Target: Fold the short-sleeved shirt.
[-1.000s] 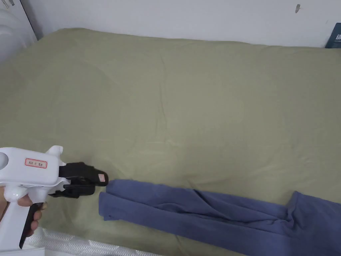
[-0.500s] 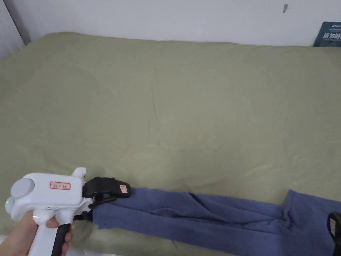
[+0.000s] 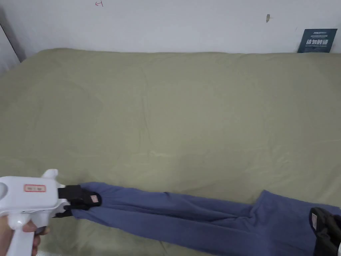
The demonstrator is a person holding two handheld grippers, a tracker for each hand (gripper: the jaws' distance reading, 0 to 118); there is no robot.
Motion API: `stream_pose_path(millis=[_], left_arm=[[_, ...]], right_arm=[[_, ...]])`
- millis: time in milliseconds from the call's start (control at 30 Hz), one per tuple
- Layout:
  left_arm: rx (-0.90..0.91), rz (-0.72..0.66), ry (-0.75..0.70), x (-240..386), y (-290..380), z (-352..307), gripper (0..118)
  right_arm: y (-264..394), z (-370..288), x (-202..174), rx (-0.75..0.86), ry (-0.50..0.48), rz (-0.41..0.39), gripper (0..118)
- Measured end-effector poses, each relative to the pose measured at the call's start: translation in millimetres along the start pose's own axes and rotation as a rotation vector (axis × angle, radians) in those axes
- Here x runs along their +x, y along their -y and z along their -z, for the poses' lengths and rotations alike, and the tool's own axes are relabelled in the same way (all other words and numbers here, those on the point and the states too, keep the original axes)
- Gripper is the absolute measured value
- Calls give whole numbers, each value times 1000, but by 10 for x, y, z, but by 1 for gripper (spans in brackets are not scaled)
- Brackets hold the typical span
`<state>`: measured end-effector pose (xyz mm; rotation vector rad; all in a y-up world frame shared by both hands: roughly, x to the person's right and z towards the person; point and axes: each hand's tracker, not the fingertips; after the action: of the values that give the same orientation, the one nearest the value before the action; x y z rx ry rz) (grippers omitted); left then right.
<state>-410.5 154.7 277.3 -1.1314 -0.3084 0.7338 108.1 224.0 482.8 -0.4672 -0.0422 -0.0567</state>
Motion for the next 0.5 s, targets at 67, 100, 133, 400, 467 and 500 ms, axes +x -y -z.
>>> stream_pose_path(millis=[67,100,133,400,467,500], left_arm=[[46,-17,-15,-26,-12,-264,6],[52,-9,-33,5,8,-360,6],[70,37,-91,42,47,-453,6],[56,295,-129,1045,485,-417,6],[27,336,-124,1356,609,-233,6],[6,353,-113,1484,676,-129,6]], right_arm=[[-34,-37,36,24,3,-8,0],[-48,-50,56,33,9,-11,0],[-63,-56,82,36,9,-12,0],[-82,-86,188,58,8,1,0],[-57,-114,200,58,13,-1,0],[-44,-126,216,56,16,0,0]])
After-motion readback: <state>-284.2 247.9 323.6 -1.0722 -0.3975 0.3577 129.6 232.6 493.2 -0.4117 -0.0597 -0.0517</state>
